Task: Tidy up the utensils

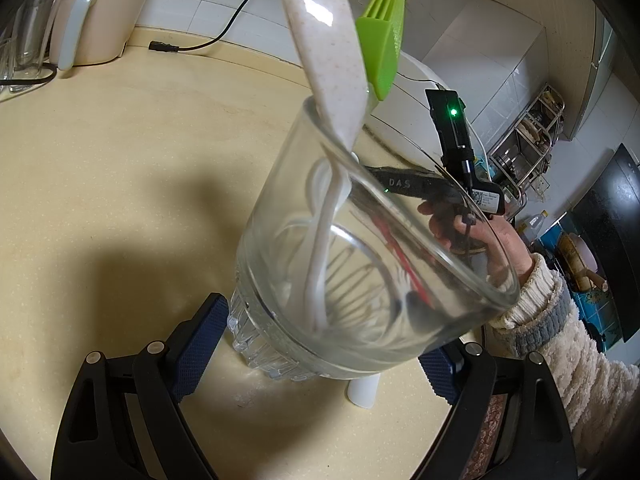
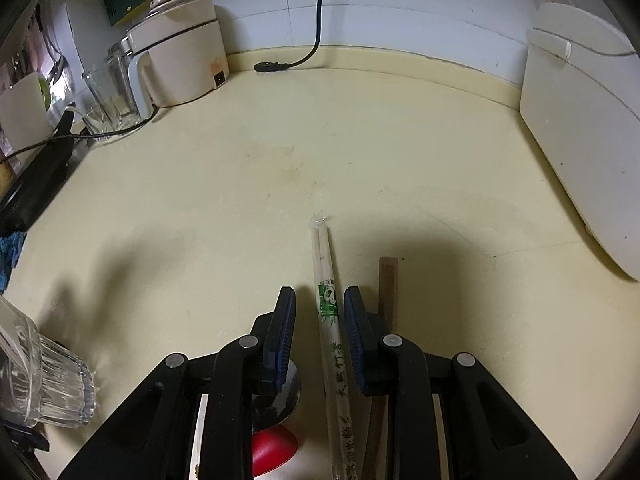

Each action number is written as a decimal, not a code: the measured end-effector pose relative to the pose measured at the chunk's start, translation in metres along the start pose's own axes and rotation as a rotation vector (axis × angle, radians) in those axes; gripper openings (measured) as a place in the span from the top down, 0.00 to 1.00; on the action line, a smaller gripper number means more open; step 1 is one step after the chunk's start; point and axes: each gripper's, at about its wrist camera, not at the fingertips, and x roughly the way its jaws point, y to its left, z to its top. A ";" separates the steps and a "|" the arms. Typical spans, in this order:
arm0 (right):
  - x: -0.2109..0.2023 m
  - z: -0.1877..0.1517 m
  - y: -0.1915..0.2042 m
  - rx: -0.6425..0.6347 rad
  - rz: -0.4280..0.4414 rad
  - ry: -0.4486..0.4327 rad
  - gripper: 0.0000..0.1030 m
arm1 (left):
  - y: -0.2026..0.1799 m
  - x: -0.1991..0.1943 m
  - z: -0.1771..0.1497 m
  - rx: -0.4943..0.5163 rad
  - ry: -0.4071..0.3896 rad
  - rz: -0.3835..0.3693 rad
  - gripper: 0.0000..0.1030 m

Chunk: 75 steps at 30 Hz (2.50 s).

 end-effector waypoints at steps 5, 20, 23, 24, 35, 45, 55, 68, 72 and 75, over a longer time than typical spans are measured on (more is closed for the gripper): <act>0.001 -0.003 0.010 -0.065 -0.057 -0.013 0.77 | 0.001 0.000 0.000 0.000 0.000 0.000 0.12; -0.051 -0.007 -0.015 0.139 0.156 -0.120 0.90 | 0.002 -0.001 0.000 0.000 0.000 0.000 0.12; -0.064 -0.010 -0.014 0.153 0.181 -0.148 0.90 | 0.002 -0.001 0.000 -0.001 -0.001 -0.002 0.12; -0.068 -0.010 -0.012 0.153 0.187 -0.156 0.90 | 0.002 -0.001 0.000 -0.002 -0.001 -0.003 0.12; -0.078 -0.031 0.002 0.121 0.218 -0.126 0.91 | 0.004 0.000 0.000 -0.004 -0.001 -0.005 0.12; -0.065 -0.031 -0.003 0.143 0.182 -0.113 0.85 | 0.004 0.000 0.000 -0.004 -0.002 -0.006 0.12; -0.026 -0.008 -0.010 0.147 0.180 -0.037 0.69 | 0.005 0.000 0.000 -0.004 -0.002 -0.006 0.12; -0.005 -0.003 0.003 0.088 0.154 0.018 0.86 | 0.005 0.000 0.000 -0.004 -0.002 -0.007 0.12; -0.019 -0.004 -0.003 0.122 0.183 -0.022 0.89 | 0.005 0.000 0.000 -0.004 -0.002 -0.007 0.12; -0.036 -0.007 -0.005 0.136 0.206 -0.071 0.90 | 0.005 0.000 0.000 -0.004 -0.003 -0.007 0.12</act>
